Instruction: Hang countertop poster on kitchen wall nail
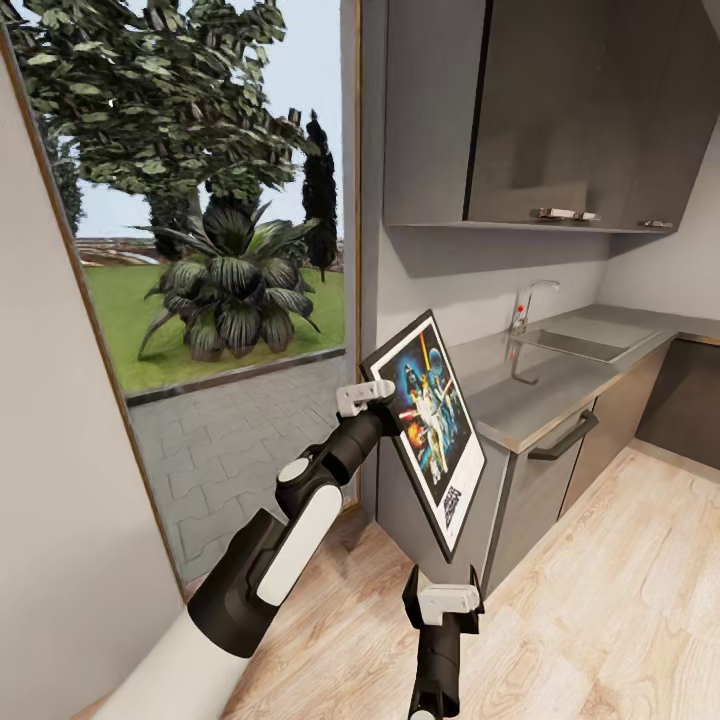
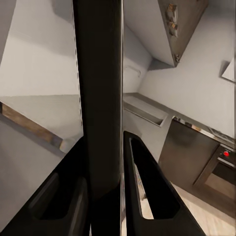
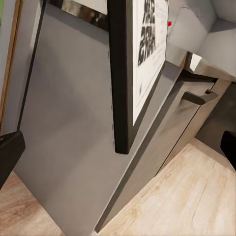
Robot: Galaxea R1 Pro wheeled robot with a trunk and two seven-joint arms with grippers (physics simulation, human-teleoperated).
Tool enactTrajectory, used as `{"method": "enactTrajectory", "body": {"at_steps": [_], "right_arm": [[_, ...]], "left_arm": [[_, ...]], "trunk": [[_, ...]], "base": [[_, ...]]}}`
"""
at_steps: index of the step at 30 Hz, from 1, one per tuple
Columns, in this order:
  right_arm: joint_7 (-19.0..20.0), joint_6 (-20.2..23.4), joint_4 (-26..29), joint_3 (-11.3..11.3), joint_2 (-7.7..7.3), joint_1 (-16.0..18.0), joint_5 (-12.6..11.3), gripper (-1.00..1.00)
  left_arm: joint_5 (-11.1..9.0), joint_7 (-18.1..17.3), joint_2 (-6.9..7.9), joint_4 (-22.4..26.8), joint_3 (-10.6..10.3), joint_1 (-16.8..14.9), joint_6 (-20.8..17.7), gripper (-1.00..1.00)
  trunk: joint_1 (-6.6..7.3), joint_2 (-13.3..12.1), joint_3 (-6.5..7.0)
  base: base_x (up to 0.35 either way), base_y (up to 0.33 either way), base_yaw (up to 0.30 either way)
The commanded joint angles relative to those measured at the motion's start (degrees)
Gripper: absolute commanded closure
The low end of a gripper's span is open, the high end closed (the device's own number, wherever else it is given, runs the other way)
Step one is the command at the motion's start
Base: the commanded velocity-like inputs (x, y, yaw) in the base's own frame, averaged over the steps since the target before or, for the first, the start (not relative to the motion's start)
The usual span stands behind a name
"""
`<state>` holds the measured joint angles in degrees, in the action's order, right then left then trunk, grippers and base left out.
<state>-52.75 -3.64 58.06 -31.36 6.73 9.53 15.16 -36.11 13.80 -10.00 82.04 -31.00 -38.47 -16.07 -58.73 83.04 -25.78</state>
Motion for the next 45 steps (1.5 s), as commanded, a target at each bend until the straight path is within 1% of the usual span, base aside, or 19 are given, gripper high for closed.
{"method": "enactTrajectory", "body": {"at_steps": [1,3,5,7,9,12,14,18,20,36,41,44,45], "right_arm": [[-0.16,-0.29,-0.15,-0.02,-0.02,0.05,0.03,-1.00],[-0.11,-0.30,-0.27,0.03,-0.08,0.05,0.04,-1.00],[-0.09,-0.31,-0.33,0.05,-0.11,0.06,0.04,-1.00],[-0.03,-0.30,-0.46,0.13,-0.19,0.07,0.04,-1.00],[0.05,-0.26,-0.58,0.20,-0.30,0.19,0.04,-1.00],[0.10,-0.24,-0.72,0.27,-0.39,0.91,0.01,-1.00],[0.14,-0.24,-0.83,0.40,-0.46,1.38,-0.27,-1.00],[0.31,-0.23,-1.86,1.49,-0.63,2.26,-2.30,-1.00],[0.35,-0.24,-2.14,1.74,-0.74,2.41,-2.78,-1.00],[0.44,-0.40,-2.33,1.95,-0.93,2.60,-3.12,-1.00],[0.45,-0.39,-2.37,1.99,-0.95,3.37,-3.20,-1.00],[0.46,-0.40,-2.47,2.00,-1.12,3.71,-3.71,-1.00],[0.46,-0.40,-2.55,2.00,-1.42,3.85,-4.34,-1.00]], "left_arm": [[-0.44,0.53,0.00,0.07,-0.20,-0.04,0.09,1.00],[-0.61,0.53,0.00,0.06,-0.33,-0.03,0.34,1.00],[-1.45,0.53,0.00,0.05,-0.44,-0.03,0.46,1.00],[-3.20,0.53,0.00,0.05,-0.50,-0.02,0.60,1.00],[-4.36,0.53,0.00,0.05,-0.53,-0.02,0.70,1.00],[-4.85,0.53,0.00,0.05,-0.57,-0.02,0.75,1.00],[-4.97,0.53,0.00,0.05,-0.58,-0.02,0.76,1.00],[-5.15,0.53,0.00,0.05,-0.84,-0.02,0.77,1.00],[-5.17,0.53,0.00,0.05,-0.93,-0.02,0.77,1.00],[-5.19,0.53,0.00,0.05,-0.99,-0.03,0.77,1.00],[-5.24,0.53,0.00,0.05,-0.99,-0.04,0.77,1.00],[-5.23,0.53,0.00,0.05,-0.97,-0.03,0.77,1.00],[-5.25,0.53,0.00,0.05,-0.98,-0.03,0.77,1.00]], "trunk": [[0.00,0.04,-0.06],[0.00,0.04,-0.06],[0.00,0.04,-0.06],[0.00,0.04,-0.06],[0.00,0.04,-0.06],[0.00,0.04,-0.06],[0.00,0.04,-0.06],[0.00,0.04,-0.06],[0.00,0.04,-0.06],[0.00,0.04,-0.06],[0.00,0.04,-0.06],[0.00,0.04,-0.06],[0.00,0.04,-0.06]], "base": [[0.000,0.000,0.000],[0.000,0.000,0.000],[0.000,0.000,0.000],[0.000,0.000,0.000],[0.000,0.000,0.000],[0.000,0.000,0.000],[0.000,0.000,0.000],[0.000,0.000,0.000],[0.000,0.000,0.000],[0.000,0.000,0.000],[0.000,0.000,0.000],[0.000,0.000,0.000],[0.000,0.000,0.000]]}}
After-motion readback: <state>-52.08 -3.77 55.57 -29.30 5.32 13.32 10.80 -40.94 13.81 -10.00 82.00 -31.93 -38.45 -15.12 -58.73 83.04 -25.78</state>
